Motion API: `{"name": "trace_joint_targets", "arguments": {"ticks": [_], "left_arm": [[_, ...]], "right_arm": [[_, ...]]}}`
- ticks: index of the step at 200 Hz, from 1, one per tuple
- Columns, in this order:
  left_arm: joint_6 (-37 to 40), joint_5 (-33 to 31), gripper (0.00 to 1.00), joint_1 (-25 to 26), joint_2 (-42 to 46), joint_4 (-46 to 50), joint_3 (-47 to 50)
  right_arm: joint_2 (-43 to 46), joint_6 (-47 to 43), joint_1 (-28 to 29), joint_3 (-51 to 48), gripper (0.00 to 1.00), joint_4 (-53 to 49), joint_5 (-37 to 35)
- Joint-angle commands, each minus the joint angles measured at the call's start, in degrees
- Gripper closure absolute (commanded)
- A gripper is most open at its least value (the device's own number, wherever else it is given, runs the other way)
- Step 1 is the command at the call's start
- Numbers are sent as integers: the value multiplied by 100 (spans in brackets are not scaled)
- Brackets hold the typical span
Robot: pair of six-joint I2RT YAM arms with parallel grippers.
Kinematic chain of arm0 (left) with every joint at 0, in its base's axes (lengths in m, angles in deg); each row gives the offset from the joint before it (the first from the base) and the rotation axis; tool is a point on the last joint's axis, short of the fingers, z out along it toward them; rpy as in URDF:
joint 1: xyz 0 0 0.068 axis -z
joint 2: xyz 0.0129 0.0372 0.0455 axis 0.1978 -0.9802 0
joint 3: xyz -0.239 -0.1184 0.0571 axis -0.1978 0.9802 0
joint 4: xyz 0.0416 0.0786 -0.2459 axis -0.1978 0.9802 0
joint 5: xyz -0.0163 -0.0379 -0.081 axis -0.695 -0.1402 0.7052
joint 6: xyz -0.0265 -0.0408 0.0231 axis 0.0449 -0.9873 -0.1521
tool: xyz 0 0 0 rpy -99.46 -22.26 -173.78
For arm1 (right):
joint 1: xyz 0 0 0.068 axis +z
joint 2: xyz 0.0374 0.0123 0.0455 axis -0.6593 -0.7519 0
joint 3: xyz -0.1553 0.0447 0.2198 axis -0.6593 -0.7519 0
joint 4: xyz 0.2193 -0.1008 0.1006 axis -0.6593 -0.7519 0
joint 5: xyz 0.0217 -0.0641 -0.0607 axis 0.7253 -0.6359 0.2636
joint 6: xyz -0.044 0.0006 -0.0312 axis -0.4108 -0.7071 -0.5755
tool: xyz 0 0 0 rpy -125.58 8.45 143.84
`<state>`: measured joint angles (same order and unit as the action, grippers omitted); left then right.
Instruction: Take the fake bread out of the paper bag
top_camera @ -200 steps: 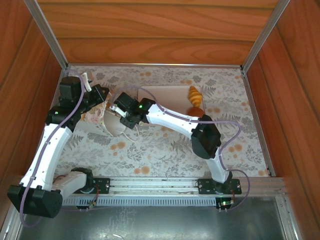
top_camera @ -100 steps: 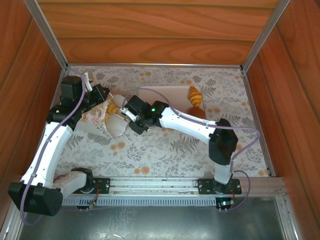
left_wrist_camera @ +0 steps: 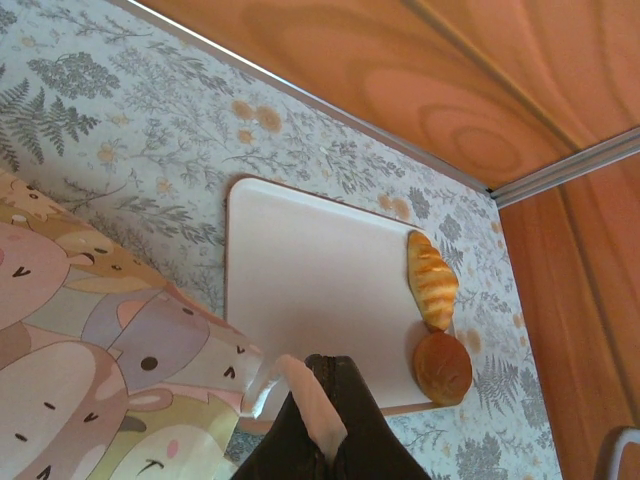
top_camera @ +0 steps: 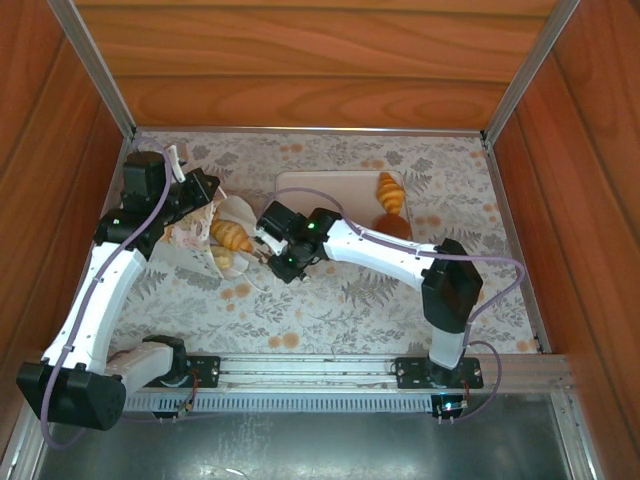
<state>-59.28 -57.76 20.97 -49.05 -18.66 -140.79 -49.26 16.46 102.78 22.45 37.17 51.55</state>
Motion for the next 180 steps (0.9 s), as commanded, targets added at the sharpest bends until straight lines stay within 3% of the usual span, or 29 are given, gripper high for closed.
{"name": "trace_joint_targets", "arguments": {"ticks": [1, 180], "left_arm": [[-76, 88, 100, -2, 32, -87, -137], [-90, 139, 100, 1, 100, -86, -105]], "right_arm": [[-11, -56, 47, 322, 57, -100, -32], [-961, -904, 5, 1708, 47, -589, -811]]}}
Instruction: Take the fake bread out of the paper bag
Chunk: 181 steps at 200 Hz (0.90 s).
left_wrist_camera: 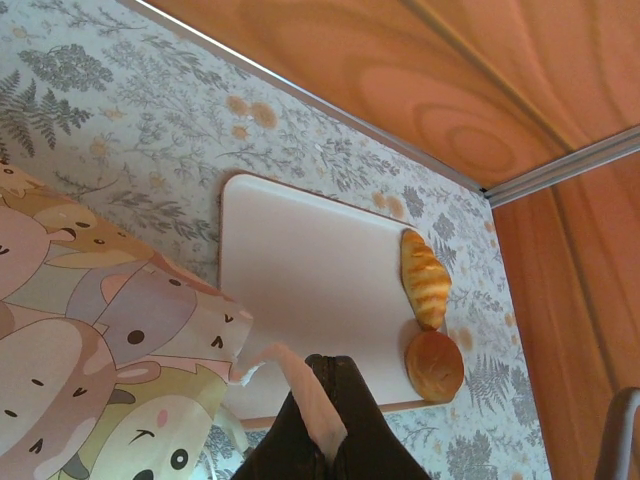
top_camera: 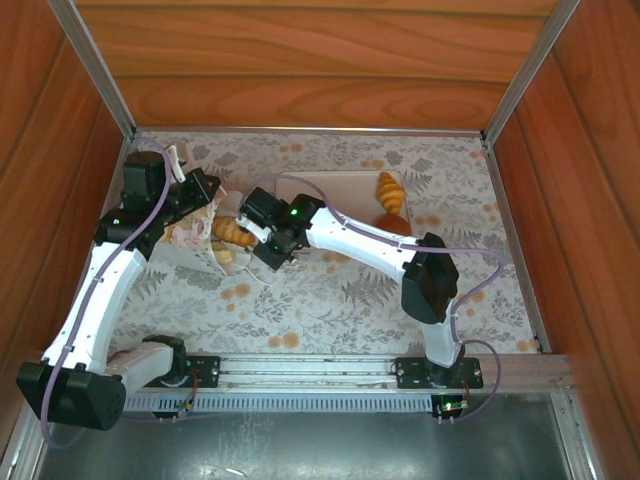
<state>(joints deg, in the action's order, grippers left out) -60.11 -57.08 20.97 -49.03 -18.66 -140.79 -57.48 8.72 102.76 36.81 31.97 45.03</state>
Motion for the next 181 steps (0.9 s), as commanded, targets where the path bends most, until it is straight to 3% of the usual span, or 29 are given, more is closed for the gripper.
{"name": "trace_joint_targets", "arguments": {"ticks": [1, 79, 134, 181], "left_arm": [[-6, 72, 100, -3, 101, -87, -105], [8, 62, 100, 1, 135, -88, -74], [-23, 65, 100, 1, 128, -89, -60], [-23, 47, 100, 1, 144, -88, -61]], "right_arm": [[-152, -136, 4, 281, 48, -69, -155], [-779, -14, -70, 969, 52, -538, 51], [-295, 126, -71, 755, 60, -209, 69], [-60, 305, -79, 470, 61, -68, 169]]}}
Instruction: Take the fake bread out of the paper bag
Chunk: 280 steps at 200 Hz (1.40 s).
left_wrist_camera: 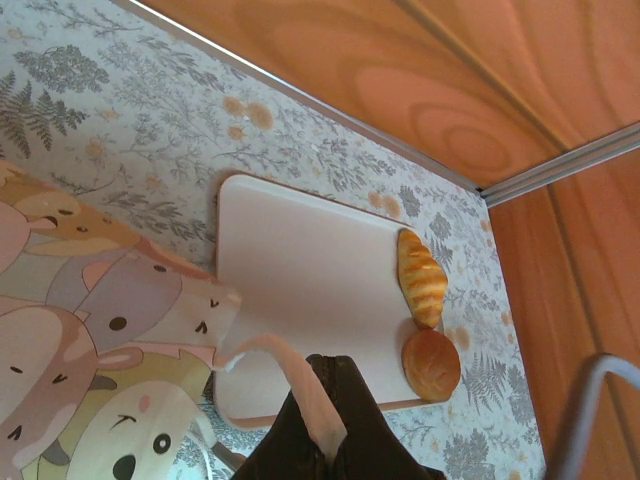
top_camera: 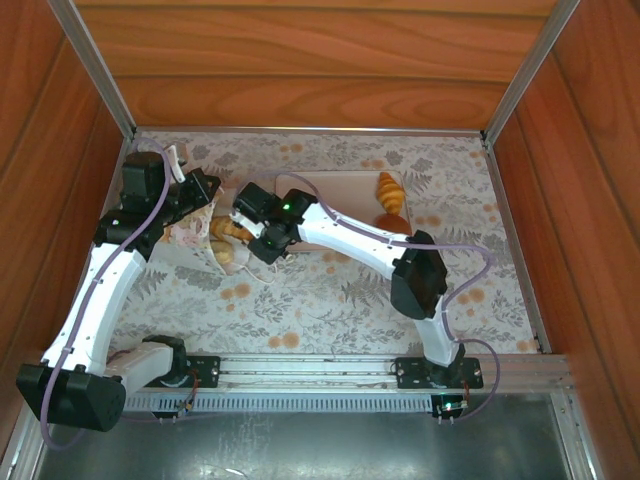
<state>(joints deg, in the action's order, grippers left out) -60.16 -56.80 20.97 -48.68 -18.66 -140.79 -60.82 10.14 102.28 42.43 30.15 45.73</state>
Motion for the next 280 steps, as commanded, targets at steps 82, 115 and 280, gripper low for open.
{"name": "trace_joint_targets", "arguments": {"ticks": [82, 115, 280], "left_arm": [[-1, 45, 100, -7, 113, -84, -54], [-1, 45, 100, 0, 127, -89, -44], [-89, 115, 100, 6, -33, -115, -234]], "right_arm": [[-251, 174, -58, 229, 51, -222, 97], [-287, 261, -117, 323, 46, -277, 193], [1205, 230, -257, -766, 61, 150, 826]]}}
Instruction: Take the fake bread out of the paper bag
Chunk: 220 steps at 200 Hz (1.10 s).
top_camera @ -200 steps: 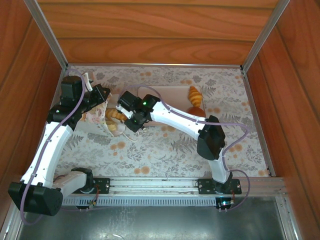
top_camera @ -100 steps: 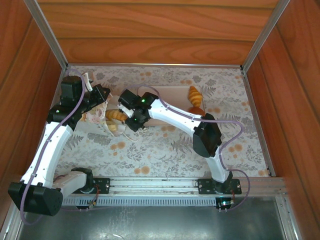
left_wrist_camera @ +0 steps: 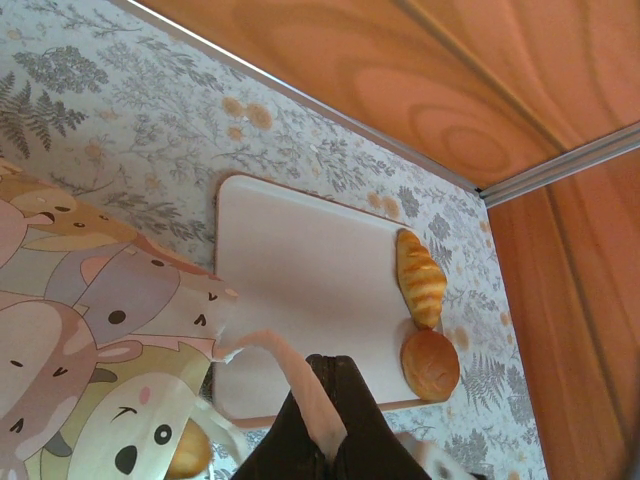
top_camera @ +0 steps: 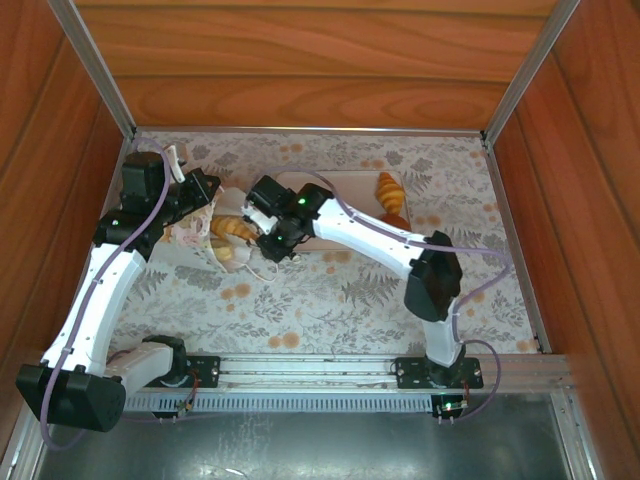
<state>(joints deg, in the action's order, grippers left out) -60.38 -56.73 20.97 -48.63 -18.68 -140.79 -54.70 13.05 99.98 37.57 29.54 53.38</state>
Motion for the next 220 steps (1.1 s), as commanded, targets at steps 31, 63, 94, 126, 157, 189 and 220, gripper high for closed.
{"name": "trace_joint_targets", "arguments": {"ticks": [31, 63, 94, 126, 157, 189, 220], "left_arm": [[-92, 83, 100, 28, -118, -135, -370], [-129, 124, 100, 72, -242, -174, -463], [-129, 100, 100, 87, -328, -218, -476], [-76, 2, 100, 85, -339, -227, -441], [-58, -9, 100, 86, -270, -227, -423], [-41, 5, 100, 87, -132, -226, -352], [-13, 1, 100, 89, -18, -227, -256]], "right_arm": [[1239, 25, -45, -945, 61, 255, 4], [2152, 236, -159, -1747, 61, 402, -149], [2981, 477, -436, -2463, 61, 539, -330], [3681, 642, -884, -3105, 60, 684, -456], [3820, 1105, -1667, -3465, 59, 662, -410], [3278, 1364, -2039, -3304, 58, 476, -375], [2413, 1591, -2134, -2887, 56, 114, -634]]}}
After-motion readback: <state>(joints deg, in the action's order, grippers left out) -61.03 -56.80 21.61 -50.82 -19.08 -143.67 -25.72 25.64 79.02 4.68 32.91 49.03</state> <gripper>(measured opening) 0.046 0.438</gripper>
